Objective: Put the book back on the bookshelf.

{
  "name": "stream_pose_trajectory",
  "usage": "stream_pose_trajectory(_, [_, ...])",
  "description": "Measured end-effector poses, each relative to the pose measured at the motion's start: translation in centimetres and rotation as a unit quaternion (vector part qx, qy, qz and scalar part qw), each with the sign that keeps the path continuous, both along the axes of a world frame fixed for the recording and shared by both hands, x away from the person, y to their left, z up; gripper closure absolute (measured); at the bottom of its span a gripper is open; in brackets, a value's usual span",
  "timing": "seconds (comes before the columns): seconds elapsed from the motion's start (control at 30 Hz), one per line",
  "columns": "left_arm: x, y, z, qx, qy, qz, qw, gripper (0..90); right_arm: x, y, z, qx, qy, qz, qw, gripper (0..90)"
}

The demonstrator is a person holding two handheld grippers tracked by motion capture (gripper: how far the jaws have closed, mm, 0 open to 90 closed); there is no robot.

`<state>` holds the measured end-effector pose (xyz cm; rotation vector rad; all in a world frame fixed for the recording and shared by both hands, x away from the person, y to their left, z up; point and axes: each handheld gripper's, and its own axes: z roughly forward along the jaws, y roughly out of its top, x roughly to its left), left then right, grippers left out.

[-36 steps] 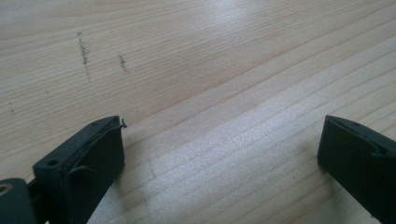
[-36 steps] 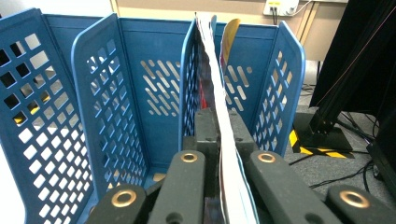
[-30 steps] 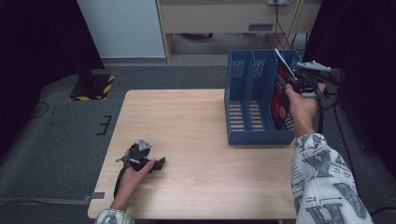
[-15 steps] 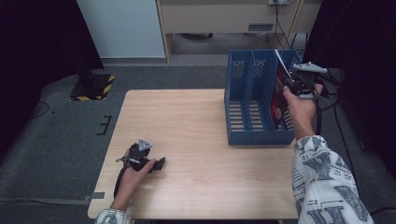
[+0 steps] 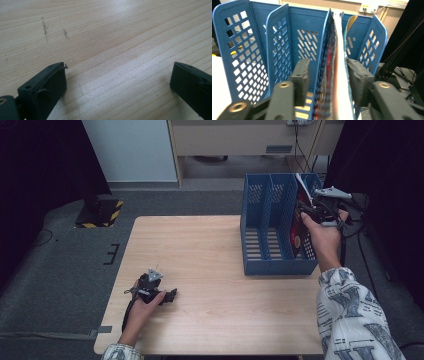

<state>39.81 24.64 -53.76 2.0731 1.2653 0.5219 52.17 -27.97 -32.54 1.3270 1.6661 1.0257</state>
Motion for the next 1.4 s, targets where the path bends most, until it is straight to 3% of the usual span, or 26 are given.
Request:
stream_pose_trajectory(0.17, [0.0, 0.0, 0.0, 0.000, 0.000, 0.000, 1.0000, 0.0, -0.3, -0.3, 0.3, 0.002, -0.005, 0.003, 1.0000, 41.1])
stream_pose_trajectory(0.33, [0.0, 0.0, 0.0, 0.000, 0.000, 0.000, 1.0000, 0.0, -0.4, -0.5, 0.2, 0.000, 0.000, 0.005, 1.0000, 38.0])
stream_pose_trajectory(0.4, [0.0, 0.0, 0.0, 0.000, 0.000, 0.000, 1.0000, 0.0, -0.4, -0.5, 0.1, -0.003, 0.002, 0.006, 1.0000, 40.5])
stream_pose_trajectory(0.63, [0.0, 0.0, 0.0, 0.000, 0.000, 0.000, 1.0000, 0.0, -0.4, 0.0, -0.1, -0.020, 0.015, 0.016, 0.9996, 63.4])
stream_pose_trajectory(0.77, [0.0, 0.0, 0.0, 0.000, 0.000, 0.000, 1.0000, 0.0, -0.4, 0.4, -0.2, -0.038, 0.024, 0.020, 0.9988, 82.6])
stream_pose_trajectory(1.07, [0.0, 0.0, 0.0, 0.000, 0.000, 0.000, 1.0000, 0.0, -0.1, 0.1, 0.5, -0.071, 0.032, 0.000, 0.9969, 87.0])
stream_pose_trajectory(1.27, [0.0, 0.0, 0.0, 0.000, 0.000, 0.000, 1.0000, 0.0, -0.2, 0.0, 0.1, -0.062, 0.028, 0.004, 0.9977, 86.4])
stream_pose_trajectory(1.4, [0.0, 0.0, 0.0, 0.000, 0.000, 0.001, 1.0000, 0.0, -0.3, 0.3, 0.0, -0.059, 0.028, 0.014, 0.9978, 79.1])
